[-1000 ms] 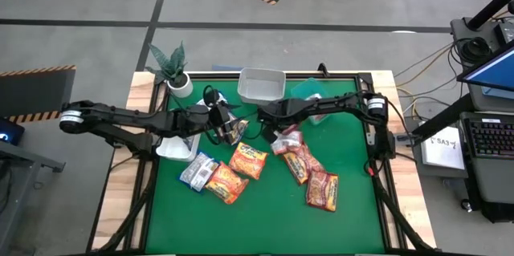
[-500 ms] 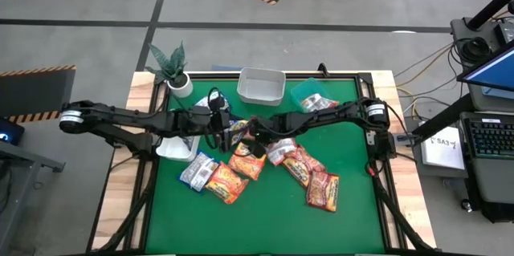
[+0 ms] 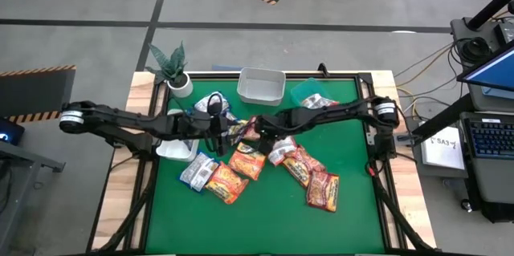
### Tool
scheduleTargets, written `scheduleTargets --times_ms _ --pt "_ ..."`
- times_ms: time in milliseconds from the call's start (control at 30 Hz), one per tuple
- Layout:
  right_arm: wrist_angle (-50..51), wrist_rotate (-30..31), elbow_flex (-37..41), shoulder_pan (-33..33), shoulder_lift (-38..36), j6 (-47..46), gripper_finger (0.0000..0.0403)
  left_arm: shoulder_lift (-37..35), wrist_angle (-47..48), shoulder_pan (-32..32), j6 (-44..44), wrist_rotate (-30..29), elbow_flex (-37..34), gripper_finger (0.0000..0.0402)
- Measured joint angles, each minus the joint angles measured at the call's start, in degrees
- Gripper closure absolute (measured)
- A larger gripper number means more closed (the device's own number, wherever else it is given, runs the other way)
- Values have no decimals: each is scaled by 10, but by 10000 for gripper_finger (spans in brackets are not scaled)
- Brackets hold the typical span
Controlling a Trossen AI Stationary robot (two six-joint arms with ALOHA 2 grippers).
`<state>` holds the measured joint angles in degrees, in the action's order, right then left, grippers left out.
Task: Sort Maruchan noodles
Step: Put the red noodle pack into the gray bin
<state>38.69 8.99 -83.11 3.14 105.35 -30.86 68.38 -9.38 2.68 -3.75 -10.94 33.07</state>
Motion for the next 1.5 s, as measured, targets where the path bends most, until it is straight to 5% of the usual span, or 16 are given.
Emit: scheduleTargets --times_ms 467,700,967,1267,1500 --pt "53 -4 50 2 -101 -10 177 0 -64 0 14 0 -21 334" --pt "-72 2 157 3 -158 -27 177 30 -113 0 20 11 -22 395" --pt "-259 9 258 5 -186 -27 177 132 -146 0 12 27 -19 400" --pt "-271 95 258 7 -181 -66 177 202 -166 1 11 26 -18 401" --pt "-270 30 248 30 -181 -143 164 229 -186 6 10 25 -18 401"
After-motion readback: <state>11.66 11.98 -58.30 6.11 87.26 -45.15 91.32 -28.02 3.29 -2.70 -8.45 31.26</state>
